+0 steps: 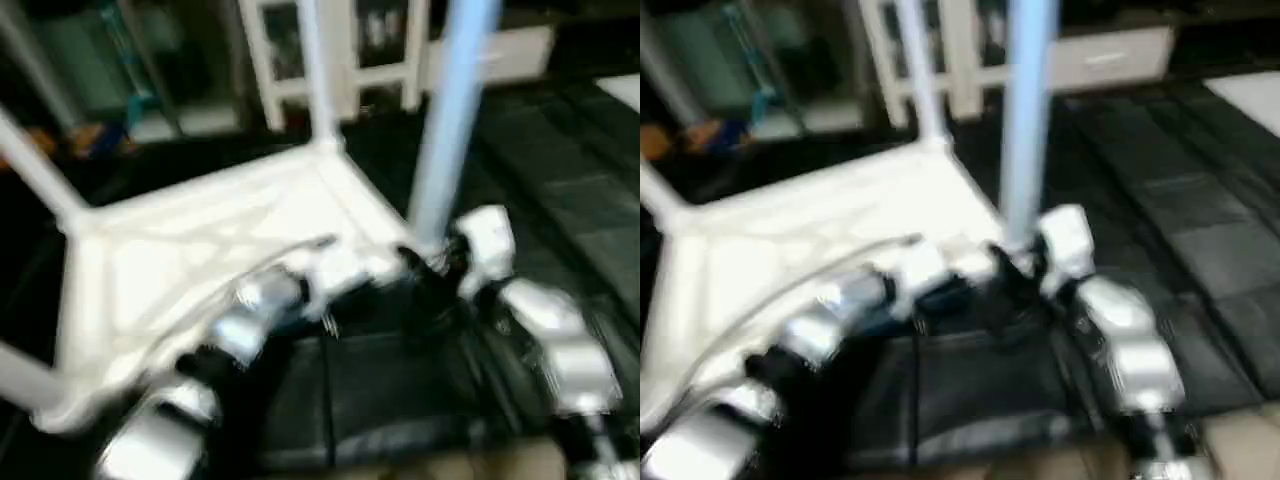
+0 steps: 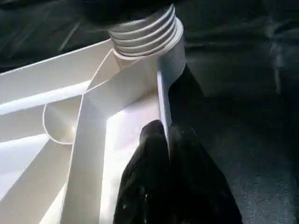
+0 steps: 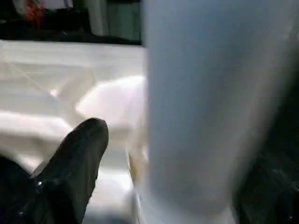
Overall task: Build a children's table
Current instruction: Insert table leg to table base, then rotate leg to tighten
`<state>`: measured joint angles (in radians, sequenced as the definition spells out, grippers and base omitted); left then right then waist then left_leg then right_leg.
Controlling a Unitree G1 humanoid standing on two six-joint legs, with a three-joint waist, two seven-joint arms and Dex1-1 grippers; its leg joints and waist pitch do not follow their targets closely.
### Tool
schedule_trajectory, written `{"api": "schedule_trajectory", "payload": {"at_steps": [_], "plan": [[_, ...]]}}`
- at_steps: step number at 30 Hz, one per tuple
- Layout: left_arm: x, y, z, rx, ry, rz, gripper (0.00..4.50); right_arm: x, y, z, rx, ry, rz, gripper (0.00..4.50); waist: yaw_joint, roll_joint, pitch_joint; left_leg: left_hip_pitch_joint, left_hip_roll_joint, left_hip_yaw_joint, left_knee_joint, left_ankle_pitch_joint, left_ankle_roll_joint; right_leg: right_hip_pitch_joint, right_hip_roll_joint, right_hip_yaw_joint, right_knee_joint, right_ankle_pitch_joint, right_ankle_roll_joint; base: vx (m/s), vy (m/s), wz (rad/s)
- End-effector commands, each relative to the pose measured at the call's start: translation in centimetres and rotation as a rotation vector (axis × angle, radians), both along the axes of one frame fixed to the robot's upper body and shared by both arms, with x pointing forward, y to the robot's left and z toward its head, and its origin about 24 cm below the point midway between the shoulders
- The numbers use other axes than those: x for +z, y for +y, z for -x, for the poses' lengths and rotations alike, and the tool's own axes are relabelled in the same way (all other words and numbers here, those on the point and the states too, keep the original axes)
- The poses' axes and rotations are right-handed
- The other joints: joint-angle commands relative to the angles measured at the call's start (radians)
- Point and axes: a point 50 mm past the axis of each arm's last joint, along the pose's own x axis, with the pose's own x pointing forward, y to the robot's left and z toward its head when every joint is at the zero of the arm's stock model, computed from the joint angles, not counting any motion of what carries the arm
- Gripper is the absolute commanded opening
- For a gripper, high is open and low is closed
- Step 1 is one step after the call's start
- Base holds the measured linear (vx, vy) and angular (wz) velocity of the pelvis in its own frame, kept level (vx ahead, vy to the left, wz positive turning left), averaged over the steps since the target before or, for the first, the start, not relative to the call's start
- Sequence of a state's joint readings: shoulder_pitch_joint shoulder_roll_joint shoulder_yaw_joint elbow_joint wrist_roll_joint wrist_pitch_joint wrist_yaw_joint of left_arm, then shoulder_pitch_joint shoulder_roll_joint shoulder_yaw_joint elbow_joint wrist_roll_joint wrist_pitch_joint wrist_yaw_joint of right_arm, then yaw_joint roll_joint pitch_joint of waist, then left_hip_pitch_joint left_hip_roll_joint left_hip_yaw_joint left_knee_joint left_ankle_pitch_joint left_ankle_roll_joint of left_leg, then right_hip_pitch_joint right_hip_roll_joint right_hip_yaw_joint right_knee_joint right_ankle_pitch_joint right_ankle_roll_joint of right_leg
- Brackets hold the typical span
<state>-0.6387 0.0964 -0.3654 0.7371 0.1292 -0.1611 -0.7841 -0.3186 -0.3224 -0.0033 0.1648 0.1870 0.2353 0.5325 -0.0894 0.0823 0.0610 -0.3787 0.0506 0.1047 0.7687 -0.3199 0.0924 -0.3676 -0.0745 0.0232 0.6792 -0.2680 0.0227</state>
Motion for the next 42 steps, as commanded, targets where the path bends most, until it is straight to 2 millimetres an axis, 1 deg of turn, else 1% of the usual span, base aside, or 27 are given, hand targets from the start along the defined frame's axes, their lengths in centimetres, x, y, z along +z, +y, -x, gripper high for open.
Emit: {"api": "schedule_trajectory", "payload": {"at_steps": [1,2,3,4,5,6,7,8,9,10,11,12,13,14,15,16,17,19,22,26,27,31,36,37,40,41,42], "plan": [[1.4,0.9,-0.3,-0.021,-0.057,0.007,0.0,0.2,1.2,0.0,0.049,-0.008,-0.002,4.0,0.045,-0.029,-0.091,-0.077,0.04,-0.023,-0.089,0.365,-0.025,0.119,-0.062,0.032,-0.049,0.689,-0.137,0.102,-0.027,0.03],[1.2,1.0,-0.2,-0.03,-0.055,0.003,0.0,0.2,1.0,0.0,0.051,-0.006,0.0,4.0,0.057,0.026,-0.097,-0.049,0.087,-0.031,-0.156,0.517,-0.003,0.088,-0.037,-0.016,-0.017,0.841,-0.126,0.0,0.0,0.0],[1.2,1.1,-0.1,-0.033,-0.054,0.001,0.0,0.2,0.9,0.0,0.051,-0.005,0.001,4.0,0.052,0.036,-0.101,-0.024,0.132,-0.045,-0.144,0.593,0.077,0.058,-0.033,-0.027,-0.009,0.827,-0.102,0.0,0.0,0.0],[1.1,1.2,0.0,-0.037,-0.045,0.0,0.0,0.3,0.8,0.0,0.053,-0.003,0.002,4.0,0.038,0.047,-0.105,0.011,0.193,-0.084,-0.136,0.706,0.131,0.032,-0.033,-0.028,0.021,0.737,-0.113,0.0,0.0,0.0],[0.9,1.4,0.1,-0.042,-0.027,0.0,0.0,0.3,0.6,0.1,0.059,0.0,0.005,4.0,0.03,0.029,-0.106,0.061,0.233,-0.123,-0.14,0.896,0.216,-0.021,-0.078,0.001,-0.018,0.379,-0.145,0.0,0.0,0.0],[0.8,1.5,0.2,-0.046,-0.013,0.0,0.0,0.3,0.4,0.1,0.065,0.002,0.006,4.0,0.052,0.015,-0.094,0.013,0.179,-0.071,-0.14,0.678,0.183,0.006,-0.093,0.005,-0.056,0.343,-0.203,-0.028,0.05,-0.07],[0.7,1.6,0.3,-0.05,-0.002,-0.003,0.0,0.4,0.2,0.1,0.073,0.006,0.006,4.0,0.06,0.006,-0.089,-0.012,0.151,-0.041,-0.146,0.512,0.16,0.025,-0.096,0.002,-0.069,0.326,-0.237,-0.028,0.05,-0.07],[0.6,1.6,0.5,-0.059,0.009,-0.008,0.0,0.4,0.1,0.2,0.086,0.012,0.003,4.0,0.068,0.002,-0.086,-0.025,0.138,-0.023,-0.154,0.356,0.136,0.04,-0.099,0.001,-0.079,0.287,-0.266,-0.056,0.051,0.0],[0.5,1.7,0.6,-0.065,0.015,-0.012,0.0,0.5,-0.1,0.2,0.095,0.017,0.001,4.0,0.079,0.004,-0.081,-0.018,0.148,-0.012,-0.166,0.146,0.092,0.043,-0.098,0.0,-0.094,0.17,-0.313,-0.079,0.059,0.05],[0.5,1.8,0.6,-0.068,0.02,-0.016,0.0,0.5,-0.2,0.3,0.105,0.021,-0.002,4.0,0.078,0.011,-0.073,-0.008,0.165,-0.01,-0.186,0.024,0.06,0.039,-0.085,-0.007,-0.098,0.071,-0.338,-0.079,0.059,0.05],[0.4,1.8,0.7,-0.068,0.022,-0.017,0.0,0.6,-0.2,0.3,0.11,0.022,-0.002,4.0,0.069,0.017,-0.068,0.001,0.175,-0.008,-0.204,-0.082,0.027,0.032,-0.073,-0.015,-0.098,0.001,-0.343,-0.073,0.058,0.07],[0.4,1.8,0.7,-0.067,0.024,-0.019,0.0,0.6,-0.3,0.3,0.116,0.024,-0.003,4.0,0.065,0.017,-0.068,0.004,0.177,-0.006,-0.209,-0.119,0.012,0.031,-0.071,-0.017,-0.098,-0.016,-0.338,-0.066,0.066,0.01],[0.3,1.9,0.8,-0.073,0.032,-0.02,0.0,0.6,-0.4,0.5,0.139,0.028,0.0,4.0,0.055,0.011,-0.062,0.004,0.172,0.002,-0.221,-0.215,-0.028,0.033,-0.074,-0.019,-0.106,-0.081,-0.32,-0.066,0.066,0.01],[0.3,1.9,0.8,-0.076,0.037,-0.022,0.0,0.7,-0.5,0.5,0.15,0.031,0.002,4.0,0.055,0.011,-0.062,0.004,0.172,0.002,-0.221,-0.215,-0.028,0.033,-0.074,-0.019,-0.106,-0.081,-0.32,-0.06,0.07,-0.05],[0.3,2.0,0.9,-0.081,0.043,-0.022,0.0,0.7,-0.7,0.6,0.161,0.036,0.0,4.0,0.054,0.012,-0.058,0.008,0.17,0.006,-0.227,-0.267,-0.054,0.031,-0.08,-0.018,-0.116,-0.146,-0.3,-0.051,0.067,-0.06],[0.2,2.0,1.1,-0.091,0.059,-0.021,0.0,0.8,-0.8,0.7,0.186,0.044,0.006,4.0,0.051,0.006,-0.061,0.008,0.169,0.007,-0.23,-0.286,-0.078,0.031,-0.084,-0.015,-0.124,-0.188,-0.274,-0.051,0.067,-0.06],[0.2,2.0,1.1,-0.091,0.059,-0.021,0.0,0.8,-0.8,0.7,0.186,0.044,0.006,4.0,0.052,0.005,-0.062,0.009,0.169,0.009,-0.23,-0.28,-0.078,0.029,-0.085,-0.014,-0.125,-0.186,-0.269,-0.044,0.061,-0.04],[0.2,2.1,1.2,-0.094,0.063,-0.022,0.0,0.8,-1.0,0.8,0.209,0.052,0.011,4.0,0.05,-0.002,-0.062,0.008,0.168,0.016,-0.228,-0.262,-0.066,0.023,-0.088,-0.014,-0.13,-0.182,-0.265,0.0,0.0,0.0],[0.2,2.1,1.2,-0.09,0.068,-0.026,0.0,0.6,-1.2,1.1,0.242,0.072,0.023,4.0,0.045,0.001,-0.064,0.005,0.17,0.017,-0.231,-0.246,-0.051,0.021,-0.089,-0.016,-0.128,-0.154,-0.263,0.0,0.0,0.0],[0.1,2.1,1.3,-0.09,0.073,-0.029,0.0,0.3,-1.3,1.5,0.261,0.087,0.03,4.0,0.042,-0.001,-0.067,0.0,0.17,0.02,-0.229,-0.209,-0.021,0.023,-0.092,-0.018,-0.131,-0.125,-0.261,0.0,0.0,0.0],[0.2,2.1,1.3,-0.09,0.073,-0.029,0.0,0.3,-1.3,1.5,0.262,0.087,0.03,4.0,0.044,-0.002,-0.067,0.001,0.17,0.022,-0.229,-0.204,-0.014,0.02,-0.092,-0.016,-0.134,-0.125,-0.261,0.0,0.0,0.0],[0.1,2.1,1.4,-0.097,0.078,-0.034,0.0,0.2,-1.6,1.9,0.298,0.098,0.046,4.0,0.047,-0.001,-0.066,-0.001,0.171,0.023,-0.228,-0.184,0.005,0.02,-0.095,-0.015,-0.137,-0.128,-0.262,0.0,0.0,0.0],[0.0,2.1,1.7,-0.122,0.089,-0.049,0.0,0.5,-2.3,1.9,0.339,0.118,0.046,3.53,0.049,-0.001,-0.066,-0.002,0.172,0.025,-0.227,-0.172,0.021,0.021,-0.095,-0.015,-0.139,-0.128,-0.267,0.0,0.0,0.0],[-0.1,2.1,1.8,-0.126,0.092,-0.049,0.0,0.5,-2.4,1.8,0.346,0.119,0.052,3.3,0.049,-0.003,-0.066,-0.002,0.172,0.025,-0.228,-0.167,0.023,0.021,-0.094,-0.015,-0.139,-0.126,-0.268,0.0,0.0,0.0],[-0.1,2.1,1.9,-0.134,0.096,-0.053,0.0,0.6,-2.5,1.7,0.358,0.116,0.065,3.12,0.05,-0.003,-0.068,-0.004,0.174,0.024,-0.229,-0.144,0.033,0.022,-0.094,-0.017,-0.136,-0.098,-0.274,0.0,0.0,0.0],[-0.2,2.2,2.0,-0.138,0.099,-0.056,0.0,0.7,-2.6,1.6,0.37,0.112,0.071,3.12,0.05,-0.012,-0.067,-0.005,0.174,0.026,-0.228,-0.14,0.04,0.022,-0.094,-0.017,-0.137,-0.094,-0.276,0.0,0.0,0.0],[-0.2,2.2,2.0,-0.139,0.1,-0.057,0.0,0.7,-2.6,1.6,0.374,0.112,0.072,2.95,0.052,-0.008,-0.067,-0.005,0.175,0.025,-0.227,-0.137,0.041,0.024,-0.097,-0.016,-0.135,-0.093,-0.278,0.0,0.0,0.0]]}}
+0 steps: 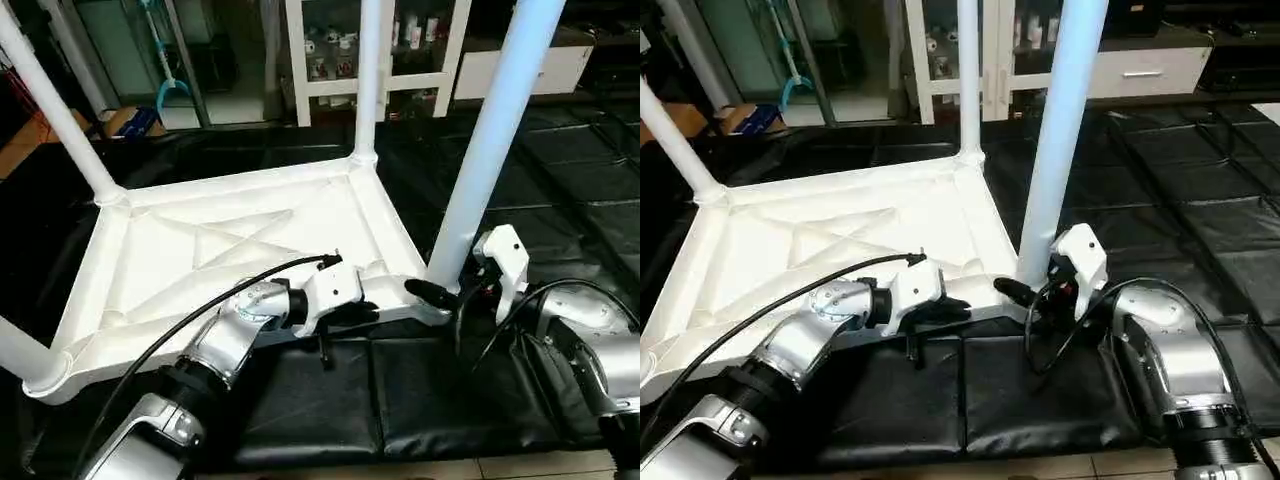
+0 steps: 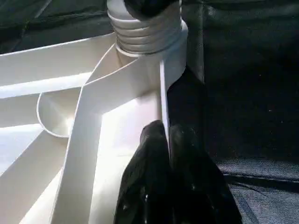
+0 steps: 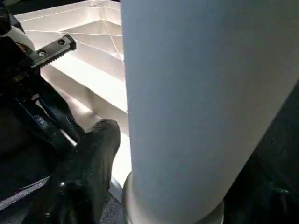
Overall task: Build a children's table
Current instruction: Rotate leg to tighten
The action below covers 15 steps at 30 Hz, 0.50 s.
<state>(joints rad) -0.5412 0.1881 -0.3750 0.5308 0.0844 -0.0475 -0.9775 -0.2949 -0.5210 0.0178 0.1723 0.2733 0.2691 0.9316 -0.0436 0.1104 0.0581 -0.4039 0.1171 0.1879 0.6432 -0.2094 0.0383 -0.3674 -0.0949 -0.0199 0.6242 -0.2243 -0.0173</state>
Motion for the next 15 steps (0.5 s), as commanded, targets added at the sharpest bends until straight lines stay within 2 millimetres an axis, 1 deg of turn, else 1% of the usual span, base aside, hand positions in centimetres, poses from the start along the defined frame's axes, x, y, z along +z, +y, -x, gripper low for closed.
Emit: {"api": "schedule_trajectory", "payload": {"at_steps": [1,4,5,6,8,9,11,14,15], "plan": [[-0.24,0.22,0.35,-0.023,0.008,-0.026,0.0,0.59,0.06,-0.28,0.035,-0.02,0.004,2.84,0.007,-0.034,-0.065,0.022,0.109,-0.057,-0.102,-0.24,0.099,0.022,-0.075,0.026,-0.08,-0.133,-0.239,0.0,0.0,0.0],[-0.33,0.4,0.61,-0.039,0.018,-0.036,0.0,0.91,-0.3,-0.39,0.068,-0.016,0.004,2.76,0.011,-0.034,-0.065,0.021,0.11,-0.057,-0.102,-0.222,0.11,0.024,-0.076,0.026,-0.079,-0.108,-0.244,0.0,0.0,0.0],[-0.34,0.43,0.65,-0.042,0.02,-0.038,0.0,0.91,-0.31,-0.38,0.075,-0.013,0.005,2.51,0.013,-0.033,-0.067,0.022,0.11,-0.056,-0.101,-0.211,0.114,0.024,-0.075,0.025,-0.078,-0.092,-0.247,0.0,0.0,0.0],[-0.36,0.46,0.71,-0.046,0.022,-0.04,0.0,0.89,-0.32,-0.36,0.082,-0.009,0.007,2.4,0.015,-0.032,-0.066,0.022,0.111,-0.056,-0.101,-0.204,0.117,0.025,-0.075,0.025,-0.078,-0.083,-0.247,0.0,0.0,0.0],[-0.39,0.54,0.8,-0.05,0.024,-0.044,0.0,0.72,-0.34,-0.16,0.113,0.01,0.013,2.32,0.02,-0.033,-0.069,0.023,0.111,-0.054,-0.1,-0.182,0.129,0.026,-0.074,0.024,-0.075,-0.05,-0.25,0.0,0.0,0.0],[-0.42,0.57,0.85,-0.053,0.027,-0.046,0.0,0.63,-0.36,-0.03,0.129,0.02,0.017,2.22,0.024,-0.031,-0.069,0.024,0.112,-0.053,-0.101,-0.173,0.134,0.025,-0.074,0.023,-0.074,-0.041,-0.251,0.0,0.0,0.0],[-0.49,0.72,0.96,-0.057,0.031,-0.054,0.0,0.35,-0.42,0.28,0.164,0.042,0.033,2.01,0.03,-0.03,-0.069,0.027,0.114,-0.052,-0.102,-0.174,0.132,0.024,-0.073,0.023,-0.073,-0.034,-0.256,0.0,0.0,0.0],[-0.52,0.8,1.03,-0.061,0.034,-0.059,0.0,0.22,-0.41,0.36,0.175,0.049,0.036,1.95,0.031,-0.031,-0.068,0.026,0.114,-0.051,-0.103,-0.182,0.128,0.024,-0.074,0.023,-0.073,-0.037,-0.257,0.0,0.0,0.0],[-0.51,0.84,1.08,-0.062,0.036,-0.061,0.0,0.15,-0.32,0.3,0.169,0.044,0.033,1.94,0.03,-0.031,-0.067,0.027,0.114,-0.051,-0.104,-0.193,0.121,0.024,-0.074,0.023,-0.074,-0.048,-0.256,0.0,0.0,0.0]]}}
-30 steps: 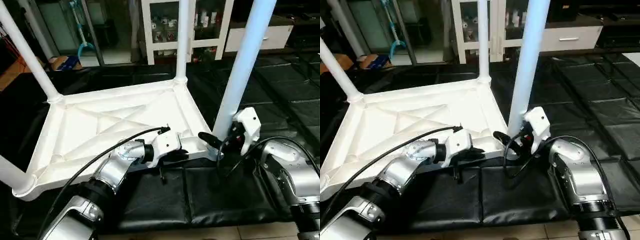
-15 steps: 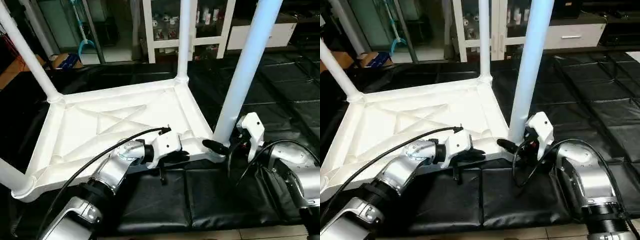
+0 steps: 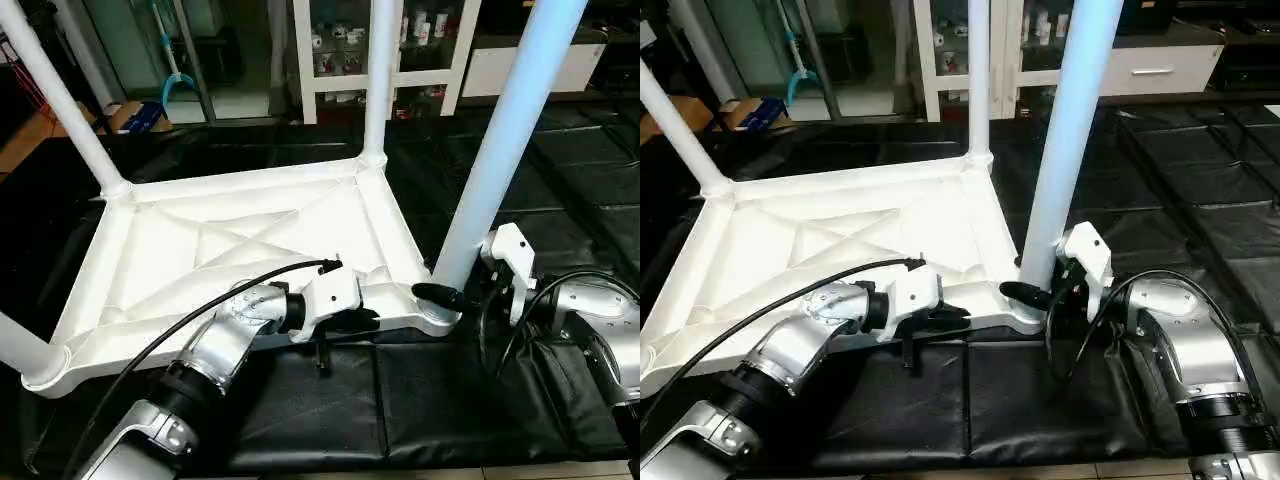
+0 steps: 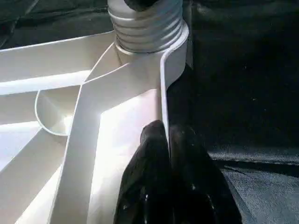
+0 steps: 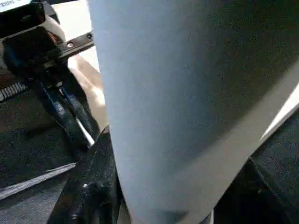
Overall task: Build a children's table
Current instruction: Rotate leg to tighten
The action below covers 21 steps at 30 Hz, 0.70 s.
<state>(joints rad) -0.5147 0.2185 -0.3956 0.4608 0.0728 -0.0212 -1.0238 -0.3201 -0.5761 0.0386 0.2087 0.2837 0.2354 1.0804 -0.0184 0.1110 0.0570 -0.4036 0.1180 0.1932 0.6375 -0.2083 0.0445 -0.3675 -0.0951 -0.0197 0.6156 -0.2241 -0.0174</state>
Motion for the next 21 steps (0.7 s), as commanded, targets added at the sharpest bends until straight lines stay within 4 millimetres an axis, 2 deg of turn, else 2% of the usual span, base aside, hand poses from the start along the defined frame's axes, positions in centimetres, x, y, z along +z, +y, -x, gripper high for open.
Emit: {"api": "schedule_trajectory", "payload": {"at_steps": [1,5,6,7,8,9,10,11,12,14,15,16,17,18,21], "plan": [[-0.7,0.6,0.4,-0.011,0.027,-0.046,0.0,-0.5,0.4,-0.1,0.005,0.014,0.005,1.94,0.005,-0.031,-0.066,0.027,0.113,-0.056,-0.099,-0.198,0.112,0.024,-0.074,0.024,-0.066,-0.053,-0.256,0.0,0.0,0.0],[-0.6,0.6,0.4,0.003,0.032,-0.05,0.0,-0.8,0.5,-0.7,-0.074,-0.012,0.013,1.93,0.0,-0.028,-0.063,0.027,0.111,-0.057,-0.103,-0.228,0.091,0.022,-0.073,0.024,-0.07,-0.095,-0.251,0.0,0.0,0.0],[-0.7,0.4,0.0,0.061,0.036,-0.057,0.0,-1.4,0.7,-1.2,-0.179,-0.026,0.022,1.93,-0.004,-0.028,-0.06,0.027,0.111,-0.057,-0.108,-0.255,0.069,0.019,-0.071,0.024,-0.072,-0.125,-0.245,0.0,0.0,0.0],[-0.7,0.4,0.0,0.061,0.036,-0.057,0.0,-1.4,0.7,-1.2,-0.179,-0.026,0.022,1.93,-0.007,-0.027,-0.059,0.027,0.11,-0.058,-0.11,-0.269,0.057,0.018,-0.07,0.024,-0.072,-0.142,-0.243,0.0,0.0,0.0],[-0.7,0.4,-0.2,0.089,0.037,-0.061,0.0,-1.6,0.8,-1.4,-0.218,-0.029,0.023,1.93,-0.015,-0.027,-0.055,0.026,0.108,-0.06,-0.114,-0.316,0.031,0.017,-0.068,0.022,-0.075,-0.198,-0.233,0.0,0.0,0.0],[-0.7,0.2,-0.4,0.118,0.039,-0.053,0.0,-1.9,0.9,-1.7,-0.271,-0.027,0.016,1.93,-0.016,-0.022,-0.055,0.029,0.107,-0.063,-0.116,-0.342,0.014,0.017,-0.069,0.021,-0.076,-0.227,-0.226,0.0,0.0,0.0],[-0.6,-0.1,-0.6,0.152,0.049,-0.036,0.0,-2.2,1.0,-1.9,-0.328,-0.024,0.003,1.93,-0.022,-0.026,-0.054,0.037,0.107,-0.062,-0.118,-0.387,-0.016,0.008,-0.066,0.024,-0.082,-0.263,-0.215,0.0,0.0,0.0],[-0.6,-0.4,-0.8,0.182,0.053,-0.026,0.0,-2.5,1.2,-2.1,-0.383,-0.022,-0.007,1.93,-0.023,-0.022,-0.053,0.039,0.106,-0.063,-0.119,-0.408,-0.03,0.005,-0.066,0.025,-0.083,-0.278,-0.21,0.0,0.0,0.0],[-0.6,-0.8,-1.2,0.243,0.057,-0.026,0.0,-2.8,1.4,-2.5,-0.486,-0.023,-0.02,1.93,-0.035,-0.023,-0.052,0.037,0.105,-0.068,-0.125,-0.454,-0.063,0.004,-0.063,0.023,-0.085,-0.303,-0.19,0.0,0.0,0.0],[-0.7,-1.2,-1.8,0.324,0.057,-0.027,0.0,-3.2,1.7,-3.0,-0.617,-0.029,-0.031,1.93,-0.044,-0.018,-0.05,0.043,0.101,-0.069,-0.128,-0.498,-0.097,-0.007,-0.061,0.024,-0.09,-0.329,-0.173,0.0,0.0,0.0],[-0.7,-1.4,-2.0,0.354,0.057,-0.024,0.0,-3.2,1.8,-3.2,-0.662,-0.033,-0.033,1.93,-0.046,-0.018,-0.052,0.045,0.1,-0.071,-0.128,-0.51,-0.107,-0.007,-0.06,0.023,-0.09,-0.333,-0.166,0.0,0.0,0.0],[-0.4,-1.9,-2.5,0.428,0.042,-0.012,0.0,-3.3,2.7,-3.6,-0.754,-0.049,-0.055,1.93,-0.052,-0.017,-0.052,0.041,0.099,-0.074,-0.131,-0.526,-0.115,-0.006,-0.06,0.024,-0.09,-0.327,-0.155,0.0,0.0,0.0],[-0.4,-1.9,-2.6,0.429,0.041,-0.012,0.0,-3.3,2.7,-3.6,-0.756,-0.049,-0.056,1.93,-0.054,-0.017,-0.051,0.039,0.099,-0.074,-0.132,-0.53,-0.117,-0.007,-0.061,0.025,-0.092,-0.323,-0.151,0.0,0.0,0.0],[-0.3,-2.1,-2.8,0.455,0.032,-0.011,0.0,-3.3,3.2,-3.7,-0.789,-0.057,-0.068,1.93,-0.057,-0.018,-0.054,0.042,0.097,-0.074,-0.131,-0.538,-0.115,-0.008,-0.062,0.023,-0.095,-0.319,-0.145,0.0,0.0,0.0],[0.1,-2.7,-2.9,0.46,0.015,0.003,0.0,-3.1,4.8,-3.9,-0.838,-0.09,-0.092,1.93,-0.063,-0.016,-0.059,0.035,0.097,-0.069,-0.132,-0.485,-0.085,-0.003,-0.063,0.024,-0.098,-0.246,-0.145,0.0,0.0,0.0]]}}
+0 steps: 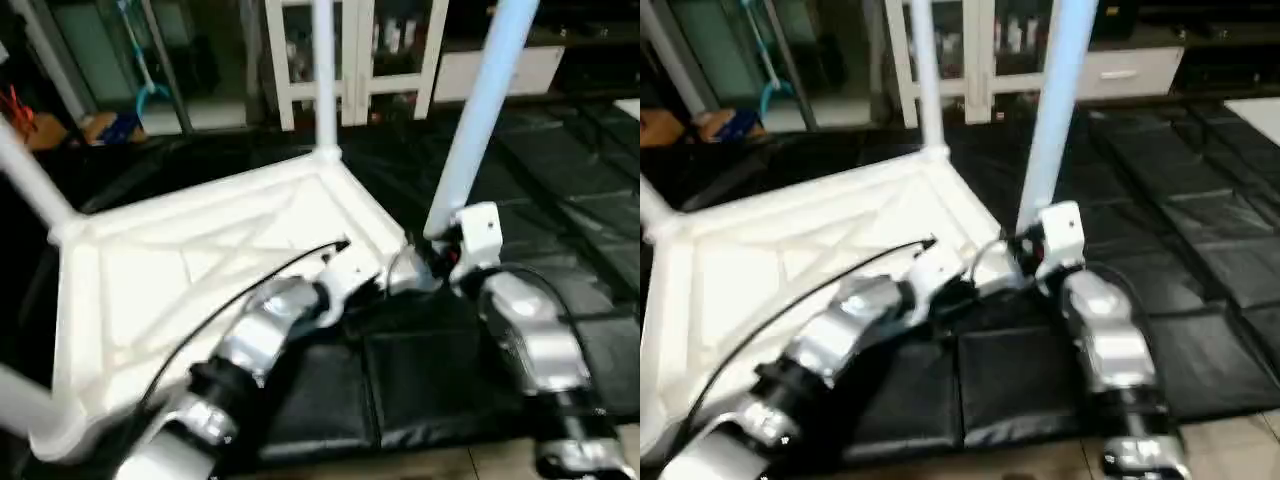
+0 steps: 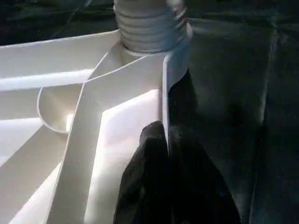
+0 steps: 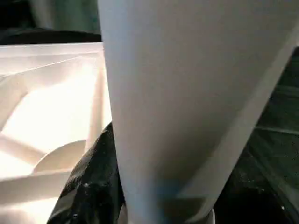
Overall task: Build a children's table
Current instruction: Rotate leg to tighten
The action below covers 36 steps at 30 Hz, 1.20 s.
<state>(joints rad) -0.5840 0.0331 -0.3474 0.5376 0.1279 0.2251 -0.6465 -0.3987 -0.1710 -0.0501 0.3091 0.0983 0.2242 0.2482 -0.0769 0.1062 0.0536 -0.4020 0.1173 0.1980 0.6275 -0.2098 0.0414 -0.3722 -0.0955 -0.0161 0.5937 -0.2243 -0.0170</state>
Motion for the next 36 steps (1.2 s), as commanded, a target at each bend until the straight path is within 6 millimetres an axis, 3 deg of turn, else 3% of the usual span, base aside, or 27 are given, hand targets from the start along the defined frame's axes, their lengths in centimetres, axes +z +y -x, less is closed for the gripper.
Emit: {"api": "schedule_trajectory", "payload": {"at_steps": [1,3,7,8,9,11,12,15,16,17,19,22,27,29,30,36], "plan": [[0.3,0.6,-0.8,0.064,-0.024,-0.02,0.0,-0.9,0.7,0.2,-0.057,0.028,-0.017,1.93,-0.001,-0.013,-0.059,0.031,0.099,-0.072,-0.122,-0.437,-0.069,0.006,-0.062,0.019,-0.074,-0.187,-0.151,0.0,0.0,0.0],[0.4,0.6,-0.8,0.052,-0.035,-0.028,0.0,-0.5,1.5,0.0,-0.049,0.007,-0.048,1.93,0.003,-0.013,-0.058,0.032,0.1,-0.066,-0.121,-0.409,-0.046,0.004,-0.061,0.02,-0.073,-0.15,-0.165,0.0,0.0,0.0],[0.3,0.8,-0.7,0.03,-0.041,-0.037,0.0,0.2,2.0,-0.2,-0.011,-0.027,-0.069,1.93,0.005,-0.014,-0.058,0.03,0.101,-0.064,-0.118,-0.397,-0.02,0.006,-0.064,0.021,-0.076,-0.184,-0.174,0.0,0.0,0.0],[0.3,0.9,-0.6,0.016,-0.042,-0.038,0.0,0.5,2.1,-0.1,0.039,-0.037,-0.098,2.28,0.005,-0.014,-0.059,0.028,0.101,-0.063,-0.118,-0.385,-0.014,0.008,-0.064,0.021,-0.075,-0.173,-0.176,0.0,0.0,0.0],[0.3,1.0,-0.5,-0.008,-0.048,-0.038,0.0,0.8,2.0,-0.1,0.069,-0.052,-0.102,2.28,0.006,-0.015,-0.06,0.027,0.102,-0.064,-0.117,-0.376,-0.011,0.009,-0.065,0.021,-0.074,-0.163,-0.178,0.0,0.0,0.0],[0.2,1.1,-0.2,-0.05,-0.043,-0.044,0.0,1.3,1.5,0.0,0.1,-0.076,-0.091,2.28,0.009,-0.017,-0.062,0.024,0.103,-0.062,-0.114,-0.333,0.016,0.014,-0.066,0.022,-0.07,-0.114,-0.19,0.0,0.0,0.0],[0.0,1.3,0.0,-0.074,-0.039,-0.05,0.0,1.5,1.1,0.0,0.114,-0.08,-0.087,2.51,0.012,-0.017,-0.064,0.024,0.105,-0.063,-0.113,-0.316,0.023,0.016,-0.068,0.021,-0.069,-0.101,-0.193,0.0,0.0,0.0],[-0.3,1.8,0.5,-0.112,-0.02,-0.059,0.0,2.1,0.0,0.2,0.176,-0.084,-0.066,2.73,0.017,-0.015,-0.068,0.018,0.107,-0.059,-0.102,-0.203,0.087,0.025,-0.07,0.018,-0.055,0.024,-0.223,0.0,0.0,0.0],[-0.4,1.9,0.7,-0.134,-0.017,-0.06,0.0,2.3,-0.4,0.3,0.204,-0.084,-0.062,2.91,0.017,-0.015,-0.068,0.018,0.107,-0.059,-0.102,-0.203,0.087,0.025,-0.07,0.018,-0.055,0.024,-0.223,0.0,0.0,0.0],[-0.6,2.2,1.1,-0.172,0.002,-0.059,0.0,2.7,-0.9,0.7,0.295,-0.065,-0.061,3.05,0.027,-0.014,-0.07,0.022,0.108,-0.058,-0.096,-0.168,0.116,0.027,-0.072,0.018,-0.053,0.054,-0.235,0.0,0.0,0.0],[-0.6,2.4,1.6,-0.223,0.009,-0.056,0.0,3.0,-1.3,1.3,0.395,-0.048,-0.047,3.16,0.038,-0.013,-0.071,0.024,0.11,-0.056,-0.094,-0.14,0.133,0.027,-0.068,0.016,-0.048,0.074,-0.239,0.0,0.0,0.0],[-0.9,3.1,2.1,-0.272,0.034,-0.067,0.0,3.1,-2.6,2.2,0.52,-0.005,0.006,3.46,0.056,-0.01,-0.07,0.032,0.114,-0.054,-0.097,-0.165,0.125,0.022,-0.066,0.016,-0.048,0.048,-0.247,0.0,0.0,0.0],[-0.8,4.0,2.4,-0.298,0.043,-0.061,0.0,2.7,-4.8,4.0,0.693,0.098,0.079,3.46,0.076,-0.017,-0.065,0.035,0.115,-0.049,-0.101,-0.207,0.095,0.023,-0.069,0.02,-0.054,-0.014,-0.247,0.0,0.0,0.0],[-0.7,4.1,2.2,-0.276,0.036,-0.041,0.0,2.5,-5.1,4.3,0.715,0.12,0.088,3.46,0.079,-0.018,-0.065,0.036,0.114,-0.049,-0.102,-0.225,0.085,0.022,-0.069,0.02,-0.056,-0.042,-0.247,0.0,0.0,0.0],[-0.5,4.1,2.1,-0.26,0.031,-0.029,0.0,2.5,-5.1,4.4,0.719,0.127,0.092,3.46,0.075,-0.02,-0.064,0.03,0.113,-0.052,-0.103,-0.23,0.082,0.025,-0.07,0.021,-0.057,-0.061,-0.245,0.0,0.0,0.0],[-0.5,4.1,2.0,-0.242,0.021,-0.038,0.0,2.3,-4.5,4.2,0.72,0.115,0.096,3.46,0.075,-0.021,-0.064,0.034,0.111,-0.052,-0.105,-0.254,0.062,0.016,-0.067,0.022,-0.064,-0.123,-0.231,0.0,0.0,0.0]]}}
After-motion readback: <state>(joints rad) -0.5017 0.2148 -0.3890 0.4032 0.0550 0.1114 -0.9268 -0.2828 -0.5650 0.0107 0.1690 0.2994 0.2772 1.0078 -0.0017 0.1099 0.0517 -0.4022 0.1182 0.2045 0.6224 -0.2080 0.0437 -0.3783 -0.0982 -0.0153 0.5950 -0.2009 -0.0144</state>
